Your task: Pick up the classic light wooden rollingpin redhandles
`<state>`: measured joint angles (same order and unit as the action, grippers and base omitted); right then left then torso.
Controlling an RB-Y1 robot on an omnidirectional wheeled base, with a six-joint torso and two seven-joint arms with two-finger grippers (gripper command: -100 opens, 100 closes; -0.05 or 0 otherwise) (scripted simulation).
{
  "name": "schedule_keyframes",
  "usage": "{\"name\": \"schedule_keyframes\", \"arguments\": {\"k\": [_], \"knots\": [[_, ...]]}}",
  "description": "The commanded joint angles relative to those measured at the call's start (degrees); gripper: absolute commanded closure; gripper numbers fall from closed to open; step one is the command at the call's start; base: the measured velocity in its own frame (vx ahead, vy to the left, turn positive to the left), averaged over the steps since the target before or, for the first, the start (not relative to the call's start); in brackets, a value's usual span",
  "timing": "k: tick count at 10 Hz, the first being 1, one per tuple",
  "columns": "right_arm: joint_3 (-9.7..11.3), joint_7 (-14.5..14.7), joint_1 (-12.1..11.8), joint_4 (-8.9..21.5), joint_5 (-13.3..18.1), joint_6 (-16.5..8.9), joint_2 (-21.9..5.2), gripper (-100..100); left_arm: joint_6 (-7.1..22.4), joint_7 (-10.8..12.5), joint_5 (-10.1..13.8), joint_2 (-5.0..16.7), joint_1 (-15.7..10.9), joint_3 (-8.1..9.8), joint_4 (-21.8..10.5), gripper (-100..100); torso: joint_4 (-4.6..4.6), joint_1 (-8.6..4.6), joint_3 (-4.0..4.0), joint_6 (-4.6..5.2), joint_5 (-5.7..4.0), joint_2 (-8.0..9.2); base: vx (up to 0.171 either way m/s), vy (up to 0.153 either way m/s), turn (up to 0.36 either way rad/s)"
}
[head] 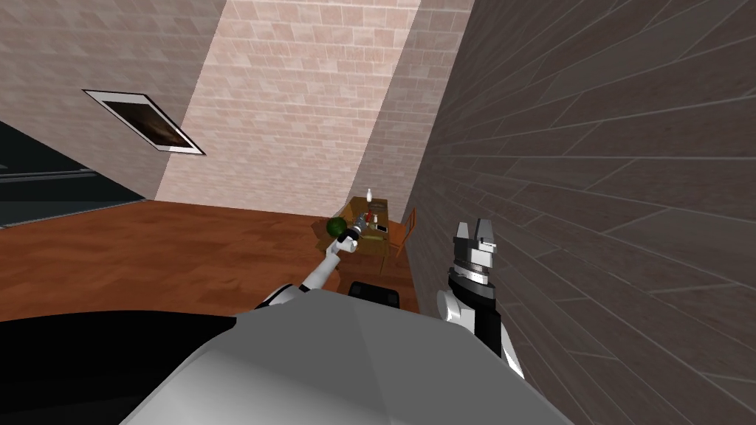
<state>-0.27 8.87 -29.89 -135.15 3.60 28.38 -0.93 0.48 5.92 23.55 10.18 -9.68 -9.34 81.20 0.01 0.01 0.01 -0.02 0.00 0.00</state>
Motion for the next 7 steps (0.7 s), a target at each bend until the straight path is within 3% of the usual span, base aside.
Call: {"name": "schedule_keyframes", "arguments": {"k": [1,4,7], "knots": [[0.00,0.00,0.00,0.00,0.00,0.00,0.00,0,0.78,0.04,0.60,-0.30,-0.96,-0.49,-2.86,-100,0.00,0.00,0.00,0.00,0.00,0.00,-0.005,0.003,-0.049],[0.00,0.00,0.00,0.00,0.00,0.00,0.00,0,4.91,0.95,3.56,0.07,-4.96,-1.76,-8.05,-100,-0.01,0.02,0.00,-0.03,0.00,0.00,-0.003,0.002,-0.076],[0.00,0.00,0.00,0.00,0.00,0.00,0.00,0,7.05,1.44,4.97,0.30,-6.87,-2.36,-12.87,-100,-0.01,0.02,-0.02,-0.01,0.00,-0.03,0.002,0.004,-0.075]]}}
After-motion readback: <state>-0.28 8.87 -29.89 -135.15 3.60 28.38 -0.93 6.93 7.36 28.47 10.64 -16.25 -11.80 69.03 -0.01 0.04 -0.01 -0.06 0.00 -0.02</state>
